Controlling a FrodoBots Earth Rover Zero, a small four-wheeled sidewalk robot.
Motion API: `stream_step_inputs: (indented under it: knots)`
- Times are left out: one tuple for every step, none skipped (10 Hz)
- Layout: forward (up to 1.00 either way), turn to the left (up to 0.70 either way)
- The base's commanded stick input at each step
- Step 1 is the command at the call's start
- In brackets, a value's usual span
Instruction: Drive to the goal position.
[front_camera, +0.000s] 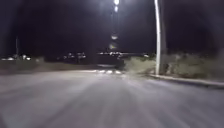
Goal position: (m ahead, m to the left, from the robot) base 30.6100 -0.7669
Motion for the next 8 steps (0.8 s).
stream_step_inputs:
  knots:
    - [0.70, 0.00]
    - [0.70, 0.00]
    - [0.70, 0.00]
    - [0.70, 0.00]
    - [0.70, 0.00]
    - [0.70, 0.00]
    - [0.70, 0.00]
    - [0.70, 0.00]
